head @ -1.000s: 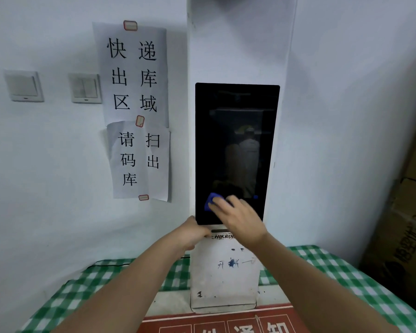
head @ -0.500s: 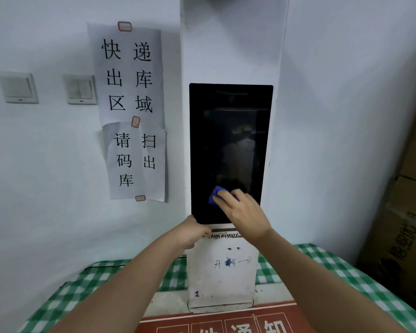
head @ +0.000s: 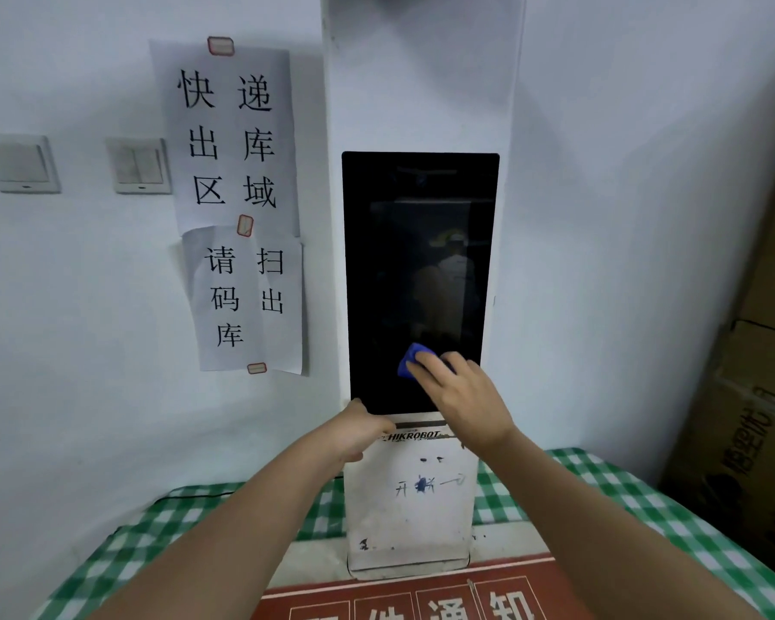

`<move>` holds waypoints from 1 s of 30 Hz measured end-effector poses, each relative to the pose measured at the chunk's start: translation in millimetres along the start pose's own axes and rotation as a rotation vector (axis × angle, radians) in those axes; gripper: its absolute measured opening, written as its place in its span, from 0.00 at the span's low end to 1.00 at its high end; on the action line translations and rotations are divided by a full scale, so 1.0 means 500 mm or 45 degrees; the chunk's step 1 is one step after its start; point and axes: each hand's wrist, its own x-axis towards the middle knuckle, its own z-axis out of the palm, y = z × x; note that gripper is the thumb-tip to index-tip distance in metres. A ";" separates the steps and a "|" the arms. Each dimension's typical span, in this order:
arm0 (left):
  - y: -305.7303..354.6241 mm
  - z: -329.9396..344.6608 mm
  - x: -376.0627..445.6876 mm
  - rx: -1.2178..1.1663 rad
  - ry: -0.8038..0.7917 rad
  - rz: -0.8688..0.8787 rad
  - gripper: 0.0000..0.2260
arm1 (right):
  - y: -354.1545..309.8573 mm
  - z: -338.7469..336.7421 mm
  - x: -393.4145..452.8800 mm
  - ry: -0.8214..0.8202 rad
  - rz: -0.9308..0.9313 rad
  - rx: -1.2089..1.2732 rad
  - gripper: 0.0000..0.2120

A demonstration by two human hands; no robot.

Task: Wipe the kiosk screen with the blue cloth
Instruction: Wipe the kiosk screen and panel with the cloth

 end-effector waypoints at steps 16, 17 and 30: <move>-0.008 0.005 0.032 -0.070 0.187 -0.038 0.41 | 0.047 -0.001 -0.024 0.100 0.036 -0.018 0.32; -0.005 0.006 0.032 -0.079 0.203 -0.034 0.42 | 0.046 0.003 -0.031 0.095 0.042 -0.011 0.33; 0.009 0.025 0.034 -0.142 0.287 -0.032 0.44 | 0.089 0.000 -0.051 0.132 0.045 -0.058 0.33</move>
